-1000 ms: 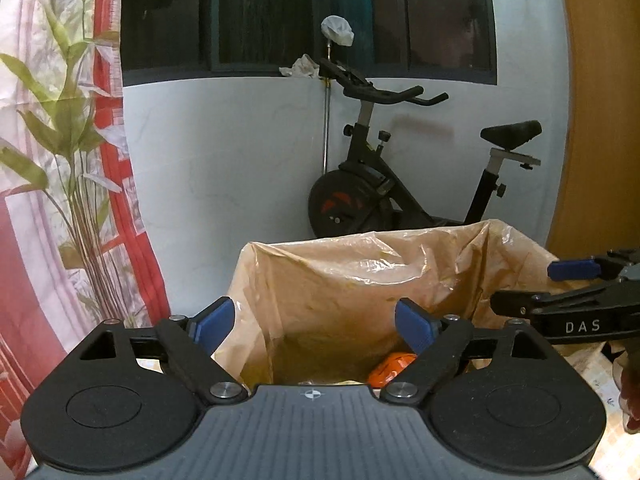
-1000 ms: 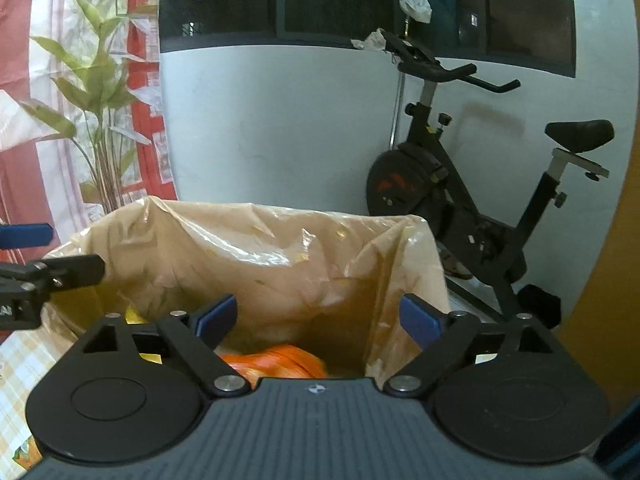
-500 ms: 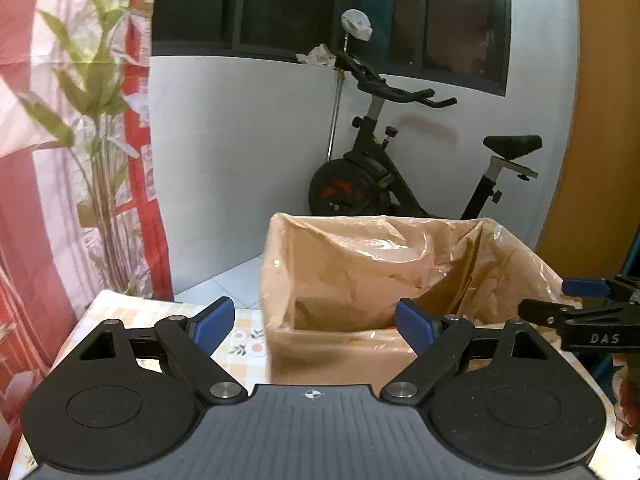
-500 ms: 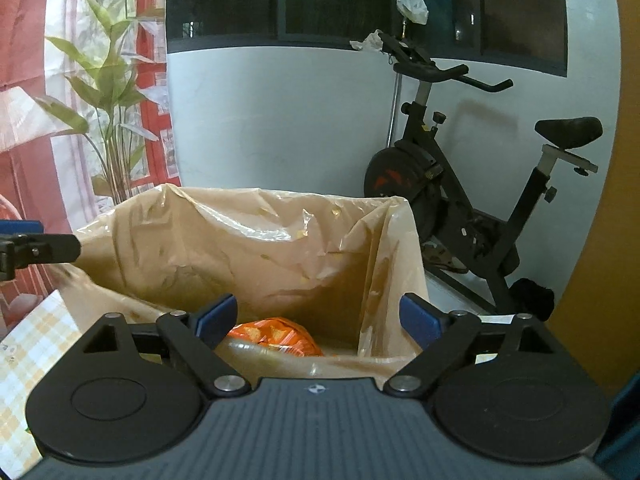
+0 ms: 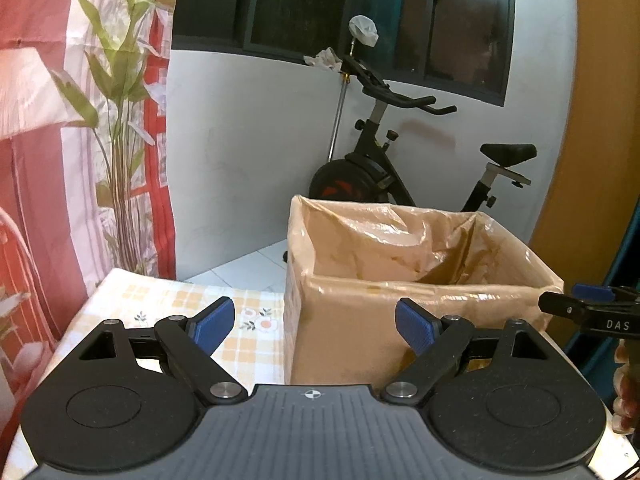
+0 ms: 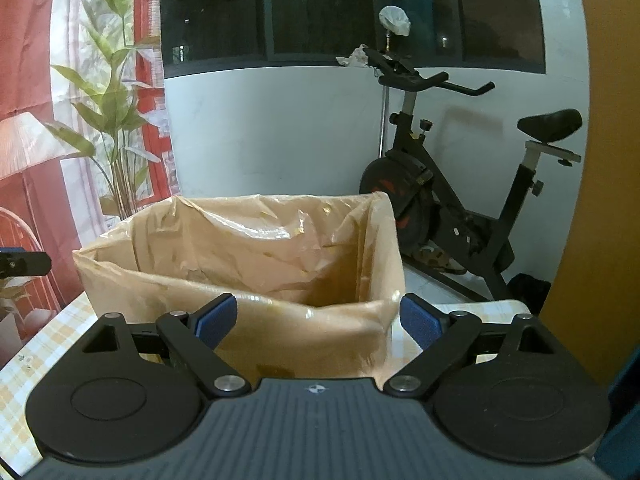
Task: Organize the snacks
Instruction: 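Grasp the green chip bag with the left tool while the right grasps the green rice-cracker bag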
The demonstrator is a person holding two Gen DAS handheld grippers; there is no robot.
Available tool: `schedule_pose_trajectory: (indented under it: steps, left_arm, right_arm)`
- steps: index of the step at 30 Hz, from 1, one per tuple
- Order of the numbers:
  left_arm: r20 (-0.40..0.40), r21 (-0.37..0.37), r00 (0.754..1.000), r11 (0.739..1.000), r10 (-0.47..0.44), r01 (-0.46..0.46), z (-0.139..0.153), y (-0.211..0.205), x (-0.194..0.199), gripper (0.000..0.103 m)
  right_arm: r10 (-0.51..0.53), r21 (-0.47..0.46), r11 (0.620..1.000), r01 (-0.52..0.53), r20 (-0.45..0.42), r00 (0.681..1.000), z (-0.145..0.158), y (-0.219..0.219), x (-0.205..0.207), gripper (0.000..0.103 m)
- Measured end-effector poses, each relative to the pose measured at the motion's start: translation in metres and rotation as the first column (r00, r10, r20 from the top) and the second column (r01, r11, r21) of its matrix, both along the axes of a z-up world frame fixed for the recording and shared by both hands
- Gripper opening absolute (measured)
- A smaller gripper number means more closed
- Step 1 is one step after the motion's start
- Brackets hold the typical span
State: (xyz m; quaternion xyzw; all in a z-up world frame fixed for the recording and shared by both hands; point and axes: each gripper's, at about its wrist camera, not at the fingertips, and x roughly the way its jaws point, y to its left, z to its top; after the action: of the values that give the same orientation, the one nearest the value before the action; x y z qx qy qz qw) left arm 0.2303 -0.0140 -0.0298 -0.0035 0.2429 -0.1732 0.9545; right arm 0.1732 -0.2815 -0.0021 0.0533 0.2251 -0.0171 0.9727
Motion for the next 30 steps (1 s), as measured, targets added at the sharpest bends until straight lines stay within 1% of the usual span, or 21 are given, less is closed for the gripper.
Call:
schedule_pose_trajectory:
  steps: [9, 14, 17, 23, 30]
  left_arm:
    - [-0.054, -0.035, 0.998, 0.999, -0.012, 0.011, -0.021, 0.01, -0.022, 0.089]
    - [-0.091, -0.038, 0.996, 0.999, -0.007, 0.003, -0.042, 0.011, -0.034, 0.089]
    - [-0.116, -0.044, 0.993, 0.999, -0.003, -0.002, -0.053, 0.011, -0.04, 0.089]
    - [-0.133, -0.038, 0.991, 0.999, 0.008, -0.013, -0.068, 0.015, -0.049, 0.089]
    - [-0.162, -0.067, 0.986, 0.997, 0.027, -0.038, -0.081, 0.02, -0.052, 0.089]
  right_arm:
    - [-0.025, 0.083, 0.996, 0.026, -0.007, 1.0, -0.013, 0.001, -0.027, 0.091]
    - [-0.001, 0.148, 0.989, 0.008, -0.046, 0.999, -0.03, 0.014, -0.041, 0.091]
    - [0.052, 0.2, 0.979, -0.035, -0.081, 0.995, -0.044, 0.028, -0.044, 0.091]
    - [0.161, 0.249, 0.96, -0.127, -0.12, 0.98, -0.06, 0.045, -0.045, 0.091]
    - [0.207, 0.247, 0.955, -0.163, -0.163, 0.965, -0.067, 0.054, -0.034, 0.091]
